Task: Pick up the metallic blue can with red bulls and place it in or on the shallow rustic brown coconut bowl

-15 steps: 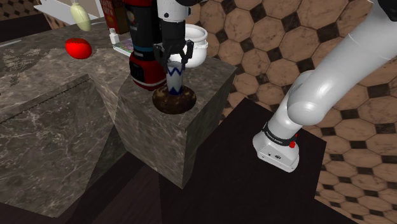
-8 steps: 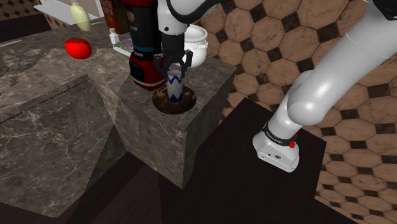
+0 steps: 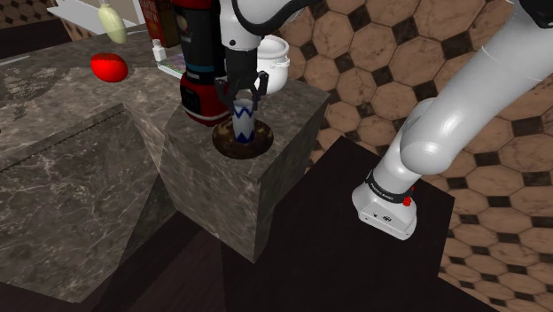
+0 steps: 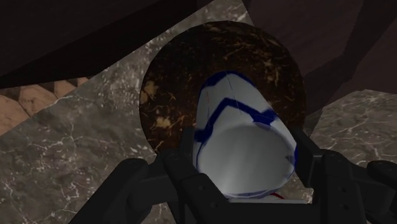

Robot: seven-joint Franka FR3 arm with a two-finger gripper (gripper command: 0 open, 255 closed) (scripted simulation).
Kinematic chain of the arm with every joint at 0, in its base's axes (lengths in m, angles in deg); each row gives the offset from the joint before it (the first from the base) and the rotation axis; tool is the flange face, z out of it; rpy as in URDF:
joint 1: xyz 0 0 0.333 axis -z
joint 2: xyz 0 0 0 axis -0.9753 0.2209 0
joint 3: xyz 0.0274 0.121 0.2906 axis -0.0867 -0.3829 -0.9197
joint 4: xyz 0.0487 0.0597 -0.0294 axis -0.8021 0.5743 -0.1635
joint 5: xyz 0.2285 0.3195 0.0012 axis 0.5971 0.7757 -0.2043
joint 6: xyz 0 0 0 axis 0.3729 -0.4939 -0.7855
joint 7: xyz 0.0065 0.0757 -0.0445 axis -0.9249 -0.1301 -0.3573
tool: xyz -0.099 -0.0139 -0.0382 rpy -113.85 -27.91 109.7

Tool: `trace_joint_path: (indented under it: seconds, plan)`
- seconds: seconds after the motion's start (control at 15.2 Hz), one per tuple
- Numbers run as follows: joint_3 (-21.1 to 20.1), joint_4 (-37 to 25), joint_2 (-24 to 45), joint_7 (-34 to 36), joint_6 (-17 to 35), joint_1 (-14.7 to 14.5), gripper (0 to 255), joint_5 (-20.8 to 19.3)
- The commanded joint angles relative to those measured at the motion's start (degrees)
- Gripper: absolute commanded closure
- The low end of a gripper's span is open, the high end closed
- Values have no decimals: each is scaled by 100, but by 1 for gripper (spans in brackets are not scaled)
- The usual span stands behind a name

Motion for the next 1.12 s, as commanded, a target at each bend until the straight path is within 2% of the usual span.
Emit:
trace_joint_path:
  seconds: [0.0, 0.33, 0.59, 1.06]
  plan:
    - [0, -2, -1, 0, 0, 0, 0, 0]
    - [0, -1, -1, 0, 1, 0, 0, 0]
    - [69, -606, -129, 2, -735, 43, 0, -28]
    - [69, -606, -129, 2, -735, 43, 0, -28]
